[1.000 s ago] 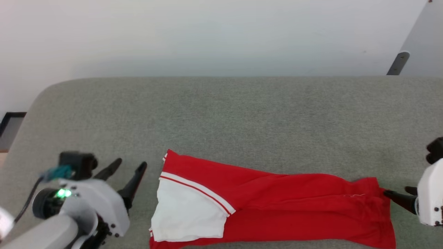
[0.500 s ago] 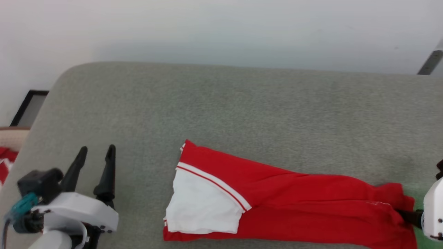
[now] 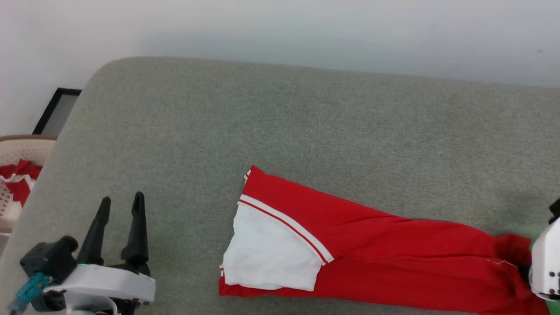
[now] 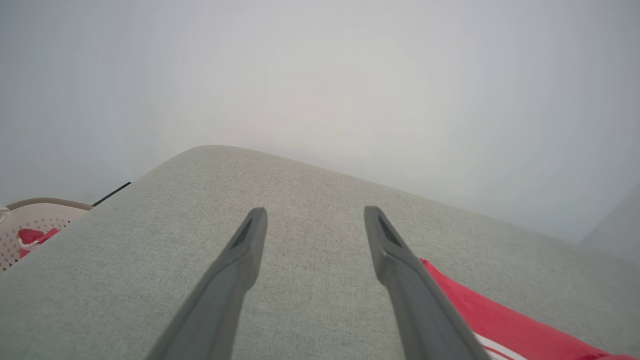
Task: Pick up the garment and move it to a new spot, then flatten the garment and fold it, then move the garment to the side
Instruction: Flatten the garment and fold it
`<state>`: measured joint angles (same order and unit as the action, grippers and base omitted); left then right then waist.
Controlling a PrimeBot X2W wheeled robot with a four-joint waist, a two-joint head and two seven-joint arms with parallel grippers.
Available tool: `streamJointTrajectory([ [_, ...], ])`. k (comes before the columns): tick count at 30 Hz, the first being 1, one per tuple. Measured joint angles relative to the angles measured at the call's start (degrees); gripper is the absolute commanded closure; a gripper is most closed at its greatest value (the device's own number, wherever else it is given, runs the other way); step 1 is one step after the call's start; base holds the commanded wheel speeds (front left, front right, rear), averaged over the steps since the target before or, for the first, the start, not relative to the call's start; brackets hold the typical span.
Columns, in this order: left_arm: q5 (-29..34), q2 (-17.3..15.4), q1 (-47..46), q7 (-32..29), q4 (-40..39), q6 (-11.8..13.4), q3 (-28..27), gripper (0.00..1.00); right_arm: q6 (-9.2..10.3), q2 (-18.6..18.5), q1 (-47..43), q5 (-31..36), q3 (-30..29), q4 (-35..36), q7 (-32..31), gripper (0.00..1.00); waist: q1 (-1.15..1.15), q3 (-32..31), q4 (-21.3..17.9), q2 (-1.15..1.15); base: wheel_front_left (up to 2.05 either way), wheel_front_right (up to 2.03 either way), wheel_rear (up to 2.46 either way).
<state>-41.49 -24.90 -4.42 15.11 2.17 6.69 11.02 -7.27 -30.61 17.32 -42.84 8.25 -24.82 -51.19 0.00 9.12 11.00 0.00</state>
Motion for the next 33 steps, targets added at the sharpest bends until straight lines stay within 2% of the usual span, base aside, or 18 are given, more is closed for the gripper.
streamJointTrajectory([
  [5,3.2,3.3,0.7,0.0,1.1,-2.0,-4.4,0.0,-0.07,-0.8,0.7,-3.8,1.2,0.9,0.0,1.0,0.0,0.7,0.0,0.0,0.0,0.0,0.0],
  [12,6.1,6.2,1.8,0.0,2.5,-5.3,-7.6,0.0,-0.3,-3.6,1.0,-5.1,2.4,1.7,1.3,1.0,0.0,0.2,-1.4,0.0,0.0,0.0,0.0],
  [21,8.5,8.0,1.8,0.0,4.1,-8.2,-8.4,0.0,-0.26,-11.3,3.5,-2.4,-1.7,-5.8,3.8,1.0,0.0,-0.5,-3.9,0.0,0.0,0.0,0.0],
  [24,9.1,8.4,1.8,0.0,4.7,-8.7,-8.6,0.0,-0.26,-12.4,5.0,-1.2,-2.2,-7.8,4.4,1.0,0.0,-0.6,-4.7,0.0,0.0,0.0,0.0],
  [28,9.6,8.7,1.9,0.0,5.3,-9.1,-8.9,0.0,-0.24,-12.0,5.8,-2.4,-1.0,-6.2,3.1,1.0,0.0,-1.4,-5.4,0.0,0.0,0.0,0.0],
  [33,9.8,9.1,2.9,0.0,5.8,-9.3,-9.2,0.0,-0.24,-8.4,5.0,-10.7,0.6,4.1,-1.0,1.0,0.0,-2.9,-6.1,0.0,0.0,0.0,0.0],
])
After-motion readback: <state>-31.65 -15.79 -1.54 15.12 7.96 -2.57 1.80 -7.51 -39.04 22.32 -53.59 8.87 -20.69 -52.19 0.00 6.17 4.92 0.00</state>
